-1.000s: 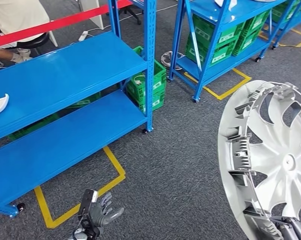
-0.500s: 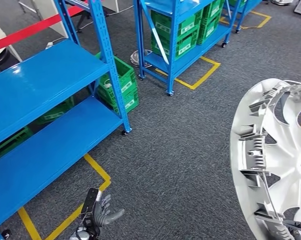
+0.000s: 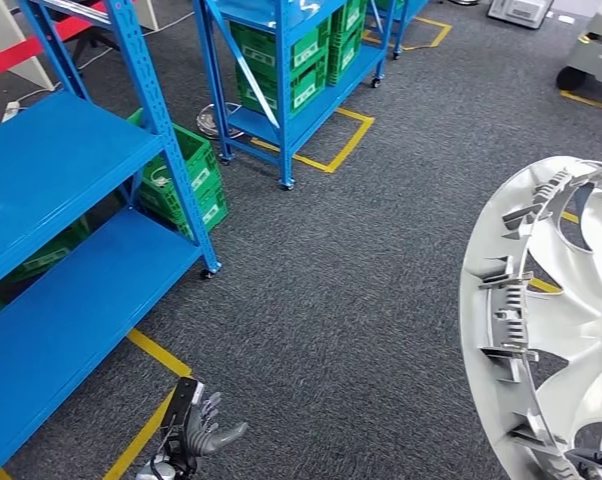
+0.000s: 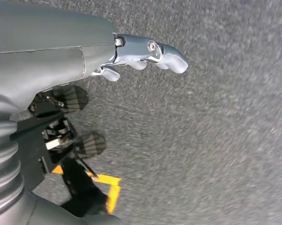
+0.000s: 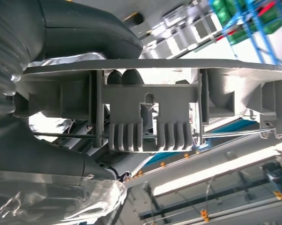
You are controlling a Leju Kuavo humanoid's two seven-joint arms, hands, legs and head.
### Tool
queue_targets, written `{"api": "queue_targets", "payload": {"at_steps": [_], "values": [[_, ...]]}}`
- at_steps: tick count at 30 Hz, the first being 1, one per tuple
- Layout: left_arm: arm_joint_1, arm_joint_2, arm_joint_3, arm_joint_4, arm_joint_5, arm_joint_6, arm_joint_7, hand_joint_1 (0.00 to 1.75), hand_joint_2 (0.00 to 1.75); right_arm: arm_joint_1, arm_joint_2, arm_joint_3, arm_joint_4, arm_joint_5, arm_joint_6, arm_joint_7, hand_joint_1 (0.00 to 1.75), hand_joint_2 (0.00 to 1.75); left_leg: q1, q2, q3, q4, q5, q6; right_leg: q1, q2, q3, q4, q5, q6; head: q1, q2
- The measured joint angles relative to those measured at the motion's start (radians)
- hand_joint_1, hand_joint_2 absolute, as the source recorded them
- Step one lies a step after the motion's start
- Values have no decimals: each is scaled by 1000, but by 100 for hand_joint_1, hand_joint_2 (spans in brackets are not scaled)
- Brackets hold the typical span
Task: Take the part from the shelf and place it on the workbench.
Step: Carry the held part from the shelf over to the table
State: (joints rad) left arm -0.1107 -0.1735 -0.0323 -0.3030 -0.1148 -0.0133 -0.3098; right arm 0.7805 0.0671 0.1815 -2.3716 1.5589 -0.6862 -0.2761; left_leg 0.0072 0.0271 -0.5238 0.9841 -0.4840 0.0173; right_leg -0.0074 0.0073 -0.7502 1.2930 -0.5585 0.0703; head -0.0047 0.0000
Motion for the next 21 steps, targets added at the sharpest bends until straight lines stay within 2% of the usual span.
{"api": "queue_targets", "payload": {"at_steps": [1, 2, 4, 5, 6, 7, 9, 11, 13, 14, 15, 16, 17, 18, 19, 20, 21], "values": [[-1, 1, 0, 1, -5, -2, 4, 0, 175, 0, 3, -2, 3, 1, 0, -2, 175, 175, 0, 14, 1, 0, -1, 0, -1, -3, 3, 2, 7, 0, 0, 0], [-3, 1, -1, 1, -12, -3, 8, 0, 175, 1, 6, -4, 6, 2, 0, -5, 175, 175, -1, 27, 3, 0, -3, -2, -2, -8, 28, -38, 31, 0, 0, 0], [-7, 1, -6, 2, -25, -6, 16, 0, 175, 4, 15, -7, 9, 2, 0, -13, 175, 175, -3, 47, 9, 1, -8, -9, 1, -47, 112, -180, 86, -4, 1, 0], [-10, 1, -8, 2, -30, -7, 20, 0, 175, 6, 21, -9, 9, 3, 0, -18, 175, 175, -6, 55, 11, 2, -12, -14, 3, -65, 146, -236, 102, -8, 0, 0], [-11, 1, -10, 2, -34, -9, 23, 0, 175, 8, 28, -12, 9, 3, 0, -24, 175, 175, -8, 63, 14, 3, -14, -19, 6, -77, 165, -267, 109, -14, 0, 0], [-13, 1, -12, 2, -38, -10, 26, 0, 175, 9, 36, -15, 9, 4, 0, -32, 175, 175, -10, 71, 15, 3, -15, -23, 9, -76, 168, -275, 108, -20, -1, 0], [-16, -2, -19, 2, -44, -11, 31, 0, 175, 16, 54, -24, 9, 4, 0, -49, 175, 175, -8, 81, 17, 2, -18, -35, 9, -51, 163, -277, 113, -34, -2, 0], [-19, -4, -25, 2, -49, -12, 34, 0, 175, 23, 71, -33, 9, 5, 0, -65, 175, 175, -4, 45, 2, 37, -48, -44, 5, -28, 161, -283, 119, -46, -3, 0], [-18, -4, -28, 2, -52, -13, 37, 0, 175, 26, 84, -38, 9, 6, 0, -75, 175, 175, -2, -6, -52, 152, -110, -47, 2, -4, 160, -285, 123, -54, -5, 0], [-16, -4, -29, 3, -53, -13, 39, 0, 175, 27, 88, -40, 9, 6, 0, -78, 175, 175, -2, -16, -88, 223, -137, -47, 2, 10, 159, -285, 124, -56, -6, 0], [-13, -4, -30, 4, -54, -13, 39, 0, 175, 29, 93, -43, 9, 6, 0, -82, 175, 175, -2, -21, -116, 274, -149, -47, 3, 25, 158, -285, 124, -58, -6, 0], [-12, -4, -32, 4, -57, -14, 40, 0, 175, 31, 99, -45, 9, 7, 0, -87, 175, 175, -2, -23, -130, 292, -141, -46, 3, 40, 158, -285, 124, -58, -6, 0], [-12, -4, -33, 4, -60, -16, 41, 0, 175, 33, 105, -48, 9, 7, 0, -93, 175, 175, -2, -26, -124, 269, -113, -45, 2, 56, 158, -284, 125, -57, -6, 0], [-13, -3, -35, 5, -64, -18, 42, 0, 175, 36, 111, -51, 9, 7, 0, -99, 175, 175, -1, -33, -102, 215, -74, -44, 1, 70, 159, -284, 125, -55, -6, 0], [-15, -3, -38, 5, -67, -20, 43, 0, 175, 39, 118, -53, 9, 7, 0, -104, 175, 175, 2, -52, -72, 146, -37, -44, 0, 84, 158, -282, 126, -53, -6, 0], [-16, -3, -42, 5, -69, -23, 43, 0, 175, 42, 124, -56, 9, 7, 0, -109, 175, 175, 5, -72, -46, 84, -12, -43, 1, 97, 156, -278, 126, -49, -6, 0], [-17, -4, -46, 5, -71, -25, 45, 0, 175, 45, 128, -58, 9, 8, 0, -113, 175, 175, 7, -88, -28, 42, 0, -41, 1, 109, 151, -275, 127, -43, -6, 0]]}}
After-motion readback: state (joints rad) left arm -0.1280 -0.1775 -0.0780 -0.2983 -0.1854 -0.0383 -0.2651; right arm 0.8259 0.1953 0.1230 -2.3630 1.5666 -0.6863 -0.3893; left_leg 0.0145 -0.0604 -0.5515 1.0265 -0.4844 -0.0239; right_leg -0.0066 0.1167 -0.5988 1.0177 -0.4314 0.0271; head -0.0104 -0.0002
